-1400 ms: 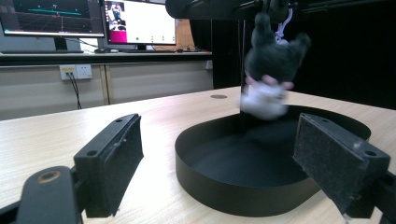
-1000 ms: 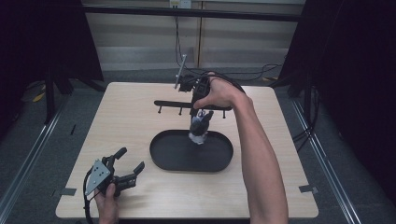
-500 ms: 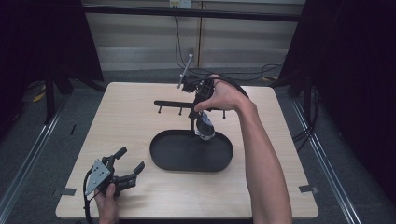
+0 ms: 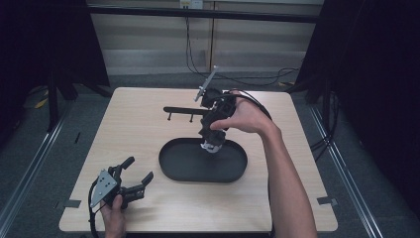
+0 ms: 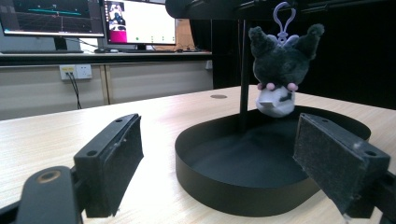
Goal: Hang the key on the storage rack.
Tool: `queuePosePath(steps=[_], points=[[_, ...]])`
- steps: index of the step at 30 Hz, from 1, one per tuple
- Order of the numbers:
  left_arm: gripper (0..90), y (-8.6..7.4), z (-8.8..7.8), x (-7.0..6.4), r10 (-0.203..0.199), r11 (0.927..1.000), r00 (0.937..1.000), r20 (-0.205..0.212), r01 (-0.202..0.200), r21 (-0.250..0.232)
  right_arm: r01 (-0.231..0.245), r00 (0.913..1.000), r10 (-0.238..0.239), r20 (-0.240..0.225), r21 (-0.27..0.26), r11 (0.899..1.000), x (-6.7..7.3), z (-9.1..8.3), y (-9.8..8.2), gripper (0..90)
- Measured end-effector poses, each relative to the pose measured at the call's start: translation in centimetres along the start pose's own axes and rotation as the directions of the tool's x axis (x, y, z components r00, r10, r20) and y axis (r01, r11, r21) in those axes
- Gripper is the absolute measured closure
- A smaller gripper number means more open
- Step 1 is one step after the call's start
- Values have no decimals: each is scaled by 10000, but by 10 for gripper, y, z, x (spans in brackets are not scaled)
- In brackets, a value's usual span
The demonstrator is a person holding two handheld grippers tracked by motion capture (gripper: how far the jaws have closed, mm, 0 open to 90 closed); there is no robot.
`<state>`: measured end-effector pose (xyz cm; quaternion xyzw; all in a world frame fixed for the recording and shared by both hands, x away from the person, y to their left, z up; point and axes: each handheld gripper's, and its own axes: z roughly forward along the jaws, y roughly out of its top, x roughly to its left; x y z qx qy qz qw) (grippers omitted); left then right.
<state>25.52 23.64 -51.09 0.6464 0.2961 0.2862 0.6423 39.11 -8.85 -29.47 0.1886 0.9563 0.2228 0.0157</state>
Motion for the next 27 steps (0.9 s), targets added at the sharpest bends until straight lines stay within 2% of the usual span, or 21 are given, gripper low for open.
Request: queuePosePath(steps=[6, 8, 11, 15, 18, 21, 23, 25, 27], points=[[153, 0, 0, 0, 59, 10000, 10000, 19, -59, 70, -70, 10000, 68, -33, -954, 9954, 12, -1, -18, 377], [153, 0, 0, 0, 60, 10000, 10000, 20, -60, 66, 58, 10000, -60, -15, -1078, 9942, 16, 2, -25, 366], [153, 0, 0, 0, 58, 10000, 10000, 18, -58, 66, -15, 10000, 14, -4, -1195, 9928, 22, 5, -36, 350], [153, 0, 0, 0, 60, 10000, 10000, 19, -60, 67, 73, 9997, -29, 222, -1988, 9800, 31, 6, -49, 329], [153, 0, 0, 0, 62, 10000, 10000, 18, -62, 69, 13, 9990, 101, 434, -2566, 9665, 39, 9, -60, 295], [153, 0, 0, 0, 66, 10000, 10000, 18, -66, 68, -31, 9958, 321, 859, -3192, 9477, 46, 17, -74, 279], [153, 0, -1, 0, 64, 9999, 10000, 19, -64, 82, -164, 9938, 546, 970, -3570, 9340, 50, 23, -83, 257], [153, 0, -1, 1, 72, 9999, 10000, 14, -72, 85, -356, 9910, 839, 1047, -3980, 9167, 54, 28, -92, 216], [153, 0, 0, 0, 70, 9999, 10000, 17, -70, 85, -560, 9889, 1116, 981, -4495, 8915, 59, 31, -101, 216]])
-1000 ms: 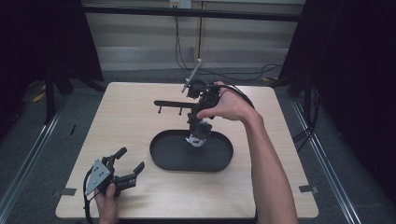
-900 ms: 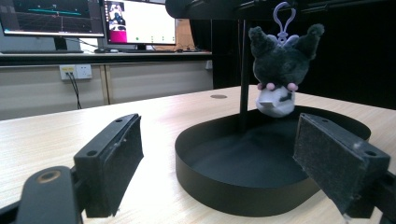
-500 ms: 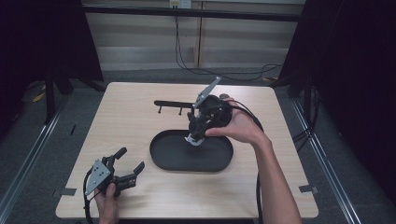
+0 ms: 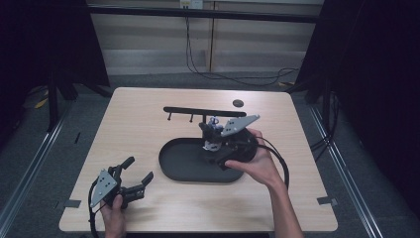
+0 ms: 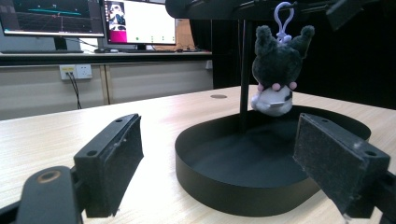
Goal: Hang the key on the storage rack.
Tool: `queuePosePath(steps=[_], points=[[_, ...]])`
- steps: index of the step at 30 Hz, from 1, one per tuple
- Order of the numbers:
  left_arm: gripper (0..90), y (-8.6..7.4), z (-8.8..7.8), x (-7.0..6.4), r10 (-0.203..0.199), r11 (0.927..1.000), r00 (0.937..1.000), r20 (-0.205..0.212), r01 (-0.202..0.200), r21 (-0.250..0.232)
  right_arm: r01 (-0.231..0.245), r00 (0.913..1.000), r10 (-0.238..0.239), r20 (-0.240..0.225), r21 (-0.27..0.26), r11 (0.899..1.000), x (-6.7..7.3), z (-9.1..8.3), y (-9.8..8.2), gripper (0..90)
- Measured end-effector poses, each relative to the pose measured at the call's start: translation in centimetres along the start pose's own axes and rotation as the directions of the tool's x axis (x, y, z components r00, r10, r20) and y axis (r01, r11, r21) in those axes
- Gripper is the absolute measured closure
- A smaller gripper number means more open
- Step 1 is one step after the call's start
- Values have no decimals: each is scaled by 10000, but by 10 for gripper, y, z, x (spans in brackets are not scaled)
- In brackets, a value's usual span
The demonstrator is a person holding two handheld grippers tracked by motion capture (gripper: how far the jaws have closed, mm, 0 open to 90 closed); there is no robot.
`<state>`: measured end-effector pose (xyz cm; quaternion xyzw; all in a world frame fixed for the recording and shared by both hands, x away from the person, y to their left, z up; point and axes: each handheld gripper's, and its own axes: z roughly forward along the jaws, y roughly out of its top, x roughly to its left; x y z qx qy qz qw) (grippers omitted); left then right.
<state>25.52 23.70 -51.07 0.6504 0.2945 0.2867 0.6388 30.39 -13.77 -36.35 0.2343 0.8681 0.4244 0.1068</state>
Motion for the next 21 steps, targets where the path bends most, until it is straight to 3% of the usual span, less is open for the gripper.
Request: queuePosePath(steps=[7, 10, 12, 14, 17, 21], points=[[153, 0, 0, 0, -5, 10000, 10000, 2, 5, -14, -815, 9946, 867, 570, -883, 9928, 11, 3, -40, 144], [153, 0, 0, 0, -5, 10000, 10000, 1, 5, -13, -1216, 9826, 1427, 1185, -1691, 9781, 13, 2, -61, 141], [153, 0, 0, 0, -1, 10000, 10000, 0, 1, -2, -1529, 9671, 1947, 1635, -2378, 9592, 13, 1, -76, 142], [153, 0, 0, 0, -5, 10000, 10000, 2, 5, -10, -1707, 9440, 2439, 2225, -3035, 9374, 14, -1, -92, 142], [153, 0, 0, 0, 7, 10000, 10000, -7, -7, -10, -1907, 9124, 3089, 2686, -3888, 9014, 17, -3, -114, 142], [153, 0, 0, 0, -4, 10000, 10000, 1, 4, 1, -1837, 8641, 3599, 3518, -4453, 8763, 23, 3, -138, 142]])
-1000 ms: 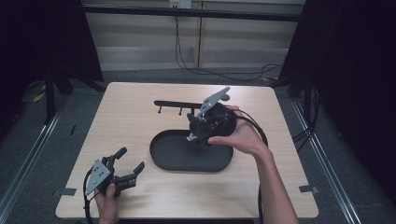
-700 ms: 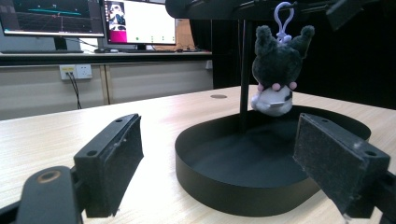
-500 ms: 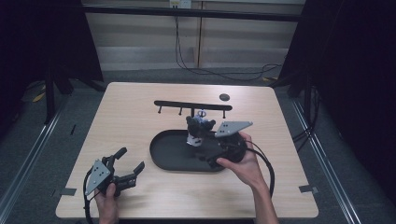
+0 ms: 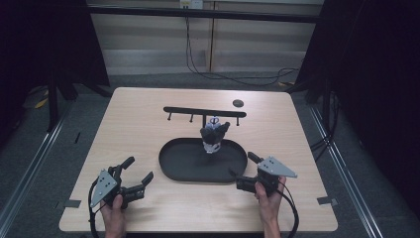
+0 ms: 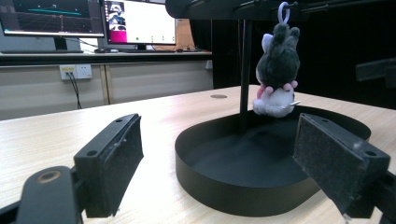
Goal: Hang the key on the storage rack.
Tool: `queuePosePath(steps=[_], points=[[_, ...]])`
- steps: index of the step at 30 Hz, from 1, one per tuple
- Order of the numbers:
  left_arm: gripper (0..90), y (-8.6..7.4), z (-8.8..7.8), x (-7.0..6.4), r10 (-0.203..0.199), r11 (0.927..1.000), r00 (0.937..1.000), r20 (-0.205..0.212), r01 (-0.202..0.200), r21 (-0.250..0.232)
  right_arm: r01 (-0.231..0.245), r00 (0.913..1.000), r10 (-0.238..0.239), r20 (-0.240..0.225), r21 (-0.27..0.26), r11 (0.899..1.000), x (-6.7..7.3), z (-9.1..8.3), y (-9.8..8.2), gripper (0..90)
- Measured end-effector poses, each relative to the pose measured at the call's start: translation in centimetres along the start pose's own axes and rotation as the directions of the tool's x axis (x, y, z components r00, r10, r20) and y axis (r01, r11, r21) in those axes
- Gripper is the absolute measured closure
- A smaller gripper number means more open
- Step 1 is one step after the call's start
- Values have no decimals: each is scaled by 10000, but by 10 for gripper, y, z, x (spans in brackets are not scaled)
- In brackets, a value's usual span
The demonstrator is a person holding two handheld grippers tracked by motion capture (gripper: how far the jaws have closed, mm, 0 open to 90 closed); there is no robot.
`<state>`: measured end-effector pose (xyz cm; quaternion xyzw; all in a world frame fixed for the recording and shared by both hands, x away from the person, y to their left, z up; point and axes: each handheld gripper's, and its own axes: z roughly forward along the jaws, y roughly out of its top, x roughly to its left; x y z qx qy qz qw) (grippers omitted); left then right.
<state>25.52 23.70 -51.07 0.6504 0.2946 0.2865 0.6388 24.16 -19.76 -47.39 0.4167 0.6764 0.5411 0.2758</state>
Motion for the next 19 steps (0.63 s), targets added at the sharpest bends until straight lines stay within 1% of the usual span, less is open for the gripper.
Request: queuePosePath(steps=[2, 3, 5, 6, 7, 9, 10, 11, 13, 14, 16, 18, 19], points=[[153, 0, 0, 0, -6, 10000, 10000, 0, 6, -15, 109, 9988, -97, 474, -251, 9996, 1, -1, -10, 157], [153, 0, 0, 0, 8, 10000, 10000, -7, -8, -10, 176, 9979, -151, 633, -400, 9990, 1, 0, -14, 162], [153, 0, 0, 0, -2, 10000, 10000, 1, 2, -14, 407, 9919, -306, 1232, -802, 9960, 4, 1, -23, 166], [153, 0, 0, 0, -2, 10000, 10000, -2, 2, -6, 405, 9897, -240, 1414, -1149, 9926, 5, 1, -27, 169], [153, 0, 0, 0, -3, 10000, 10000, -1, 3, -16, 311, 9898, -112, 1419, -1389, 9898, 6, 1, -30, 168], [153, 0, 0, 0, -2, 10000, 10000, -2, 2, -5, 342, 9843, -18, 1764, -1808, 9829, 7, 0, -36, 153], [153, 0, 0, 0, 0, 10000, 10000, -4, 0, -1, 275, 9841, 83, 1776, -1981, 9798, 6, -1, -38, 146], [153, 0, 0, 0, -5, 10000, 10000, -3, 5, -15, 304, 9811, 133, 1933, -2212, 9748, 6, -2, -39, 145], [153, 0, 0, 0, -5, 10000, 10000, -2, 5, -15, 278, 9806, 227, 1947, -2526, 9672, 4, -5, -41, 141], [153, 0, 0, 0, -5, 10000, 10000, -2, 5, -16, 351, 9804, 179, 1962, -2632, 9641, 4, -7, -41, 139], [153, 0, 0, 0, -6, 10000, 10000, -3, 6, -18, 613, 9776, -52, 2102, -2610, 9634, 6, -8, -42, 138], [153, 0, 0, 0, -5, 10000, 10000, -3, 5, -18, 530, 9800, -10, 1988, -2566, 9651, 5, -9, -42, 137], [153, 0, 0, 0, -4, 10000, 10000, -2, 4, -15, 534, 9795, -4, 2015, -2580, 9647, 5, -9, -42, 137]])
